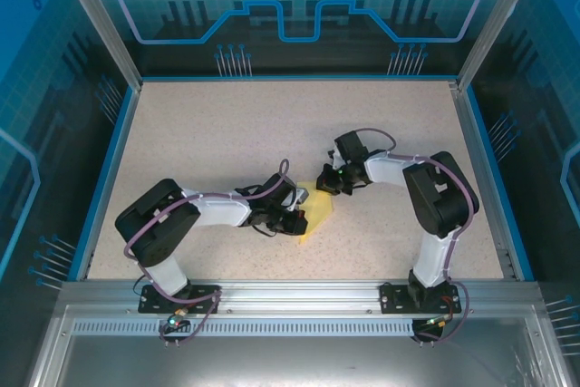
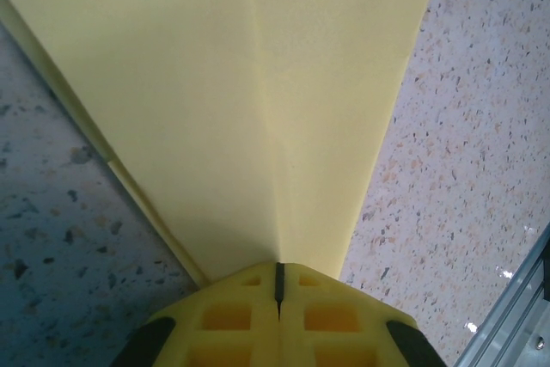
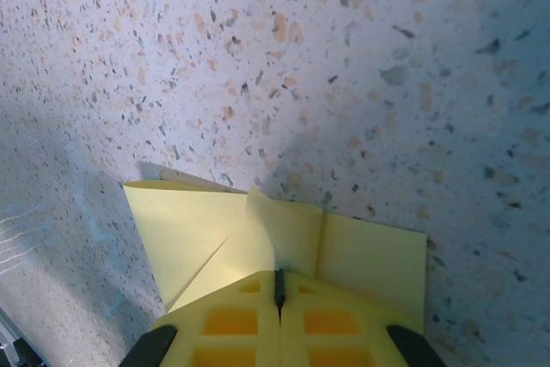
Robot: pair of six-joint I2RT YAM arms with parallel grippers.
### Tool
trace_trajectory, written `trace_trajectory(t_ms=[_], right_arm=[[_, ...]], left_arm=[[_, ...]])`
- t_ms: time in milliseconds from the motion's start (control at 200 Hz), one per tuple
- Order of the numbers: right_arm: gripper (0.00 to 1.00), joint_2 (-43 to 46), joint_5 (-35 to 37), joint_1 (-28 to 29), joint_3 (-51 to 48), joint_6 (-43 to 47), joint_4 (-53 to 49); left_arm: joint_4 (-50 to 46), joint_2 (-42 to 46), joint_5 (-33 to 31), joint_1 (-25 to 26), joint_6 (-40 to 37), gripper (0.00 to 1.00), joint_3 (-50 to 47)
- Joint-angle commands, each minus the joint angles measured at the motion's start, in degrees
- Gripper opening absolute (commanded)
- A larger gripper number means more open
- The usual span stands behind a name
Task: Fold a paper plane with a square sheet of paper (pick it up from the middle)
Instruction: Fourth fold the wing at the center of the table.
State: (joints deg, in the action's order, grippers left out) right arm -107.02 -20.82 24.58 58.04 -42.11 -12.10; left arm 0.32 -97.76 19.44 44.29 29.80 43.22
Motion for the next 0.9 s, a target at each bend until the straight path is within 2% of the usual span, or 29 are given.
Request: trace_trajectory(t_ms=[0,590,765,895], right_arm=[[0.05,-2.41,5.59,-2.19,2.23,1.85,-0.81],[0.04,-3.21,4.32,-6.39,7.22,3.93,-0.82],[0.05,3.04,2.52,-6.06,4.01,4.92,-1.69],[0.05,9.71,-0.93,-3.61,-1.36,3.41,-1.81]], left_arm=[[-10.60,-1.04,-3.20,-0.35,-1.59,0.00,-3.50],[-10.70,0.20,-3.38,-0.33,-1.65,0.00,-4.51],[-10.25,-0.07,-3.14,-0.33,-1.73,0.00,-4.18],[-9.93,-0.68,-3.01,-0.35,-2.10,0.00,-3.51]])
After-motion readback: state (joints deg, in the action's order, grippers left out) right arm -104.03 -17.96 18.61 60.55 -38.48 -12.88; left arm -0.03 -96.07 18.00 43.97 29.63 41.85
